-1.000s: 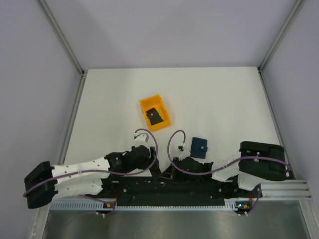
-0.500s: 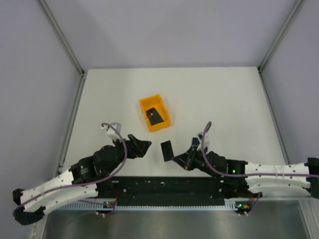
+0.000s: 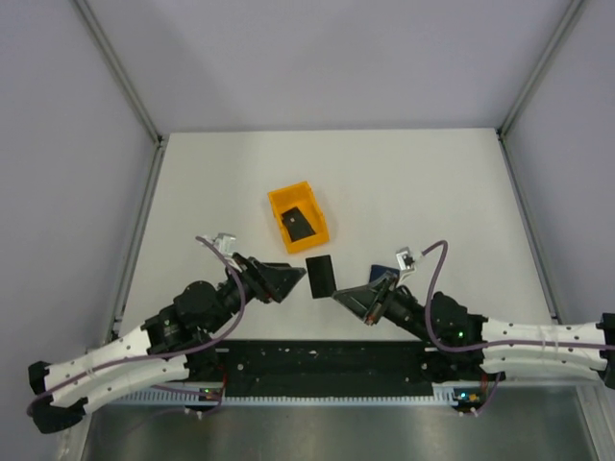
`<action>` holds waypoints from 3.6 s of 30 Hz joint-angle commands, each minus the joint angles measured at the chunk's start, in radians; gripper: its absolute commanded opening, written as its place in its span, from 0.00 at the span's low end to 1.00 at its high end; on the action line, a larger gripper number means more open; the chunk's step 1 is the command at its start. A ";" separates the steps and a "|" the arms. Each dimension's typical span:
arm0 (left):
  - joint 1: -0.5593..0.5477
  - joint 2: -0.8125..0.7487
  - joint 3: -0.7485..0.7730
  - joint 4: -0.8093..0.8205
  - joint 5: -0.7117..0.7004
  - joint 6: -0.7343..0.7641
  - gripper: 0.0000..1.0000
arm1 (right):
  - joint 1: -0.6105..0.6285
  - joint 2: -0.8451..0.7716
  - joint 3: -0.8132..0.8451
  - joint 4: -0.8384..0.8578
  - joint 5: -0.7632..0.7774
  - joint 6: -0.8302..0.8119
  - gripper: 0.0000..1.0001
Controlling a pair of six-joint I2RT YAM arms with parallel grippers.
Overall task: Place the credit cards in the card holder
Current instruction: Pick up the credit card from the center of the board, then turn over the card slot in the card holder.
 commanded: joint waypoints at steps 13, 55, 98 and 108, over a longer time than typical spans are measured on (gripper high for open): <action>-0.003 0.116 -0.025 0.283 0.204 0.000 0.45 | -0.031 0.065 0.006 0.183 -0.122 0.006 0.00; -0.003 0.144 -0.019 0.335 0.393 0.028 0.00 | -0.037 0.017 0.227 -0.240 -0.146 -0.185 0.30; -0.003 0.576 0.032 0.110 0.250 0.064 0.72 | -0.444 0.468 0.559 -1.256 0.087 0.048 0.00; -0.003 0.575 0.030 0.097 0.242 0.090 0.68 | -0.453 0.565 0.603 -1.344 0.154 0.055 0.00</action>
